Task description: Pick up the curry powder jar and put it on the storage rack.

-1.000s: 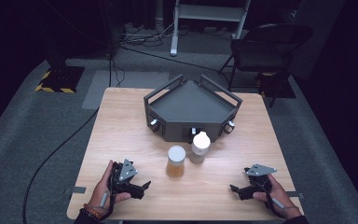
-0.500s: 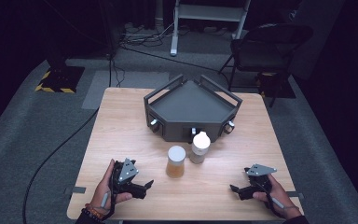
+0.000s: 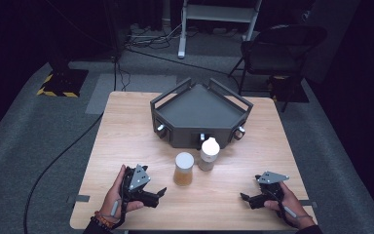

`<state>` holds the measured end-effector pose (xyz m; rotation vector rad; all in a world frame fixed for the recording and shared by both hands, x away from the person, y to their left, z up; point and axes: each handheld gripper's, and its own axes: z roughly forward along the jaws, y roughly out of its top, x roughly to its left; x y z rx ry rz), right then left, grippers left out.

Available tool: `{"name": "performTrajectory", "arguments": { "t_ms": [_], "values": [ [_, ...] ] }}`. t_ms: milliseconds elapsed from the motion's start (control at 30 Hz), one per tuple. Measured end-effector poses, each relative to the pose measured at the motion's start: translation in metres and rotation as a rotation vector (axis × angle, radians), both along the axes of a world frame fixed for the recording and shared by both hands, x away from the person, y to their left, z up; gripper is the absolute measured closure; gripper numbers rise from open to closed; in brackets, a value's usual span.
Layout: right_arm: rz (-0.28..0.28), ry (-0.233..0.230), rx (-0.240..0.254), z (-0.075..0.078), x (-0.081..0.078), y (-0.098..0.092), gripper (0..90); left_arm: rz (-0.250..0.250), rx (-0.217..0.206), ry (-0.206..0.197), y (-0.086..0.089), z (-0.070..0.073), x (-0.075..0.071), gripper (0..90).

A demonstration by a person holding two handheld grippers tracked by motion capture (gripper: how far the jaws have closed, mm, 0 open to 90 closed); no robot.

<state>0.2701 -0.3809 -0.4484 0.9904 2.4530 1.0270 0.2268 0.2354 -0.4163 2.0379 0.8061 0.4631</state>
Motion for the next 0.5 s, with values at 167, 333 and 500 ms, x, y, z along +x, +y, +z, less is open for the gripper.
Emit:
{"name": "performTrajectory", "arguments": {
  "t_ms": [167, 333, 500],
  "values": [
    [0.001, 0.000, 0.000, 0.000, 0.000, 0.000, 0.0, -0.016, 0.002, 0.006, -0.005, 0.000, 0.005, 1.2],
    [0.001, 0.000, 0.000, 0.000, 0.000, 0.000, 0.0, -0.023, 0.003, 0.009, -0.009, 0.001, 0.009, 1.2],
    [0.002, 0.000, 0.000, 0.000, 0.000, 0.000, 0.0, -0.029, -0.002, 0.009, -0.012, 0.002, 0.014, 1.2]
  ]
}}
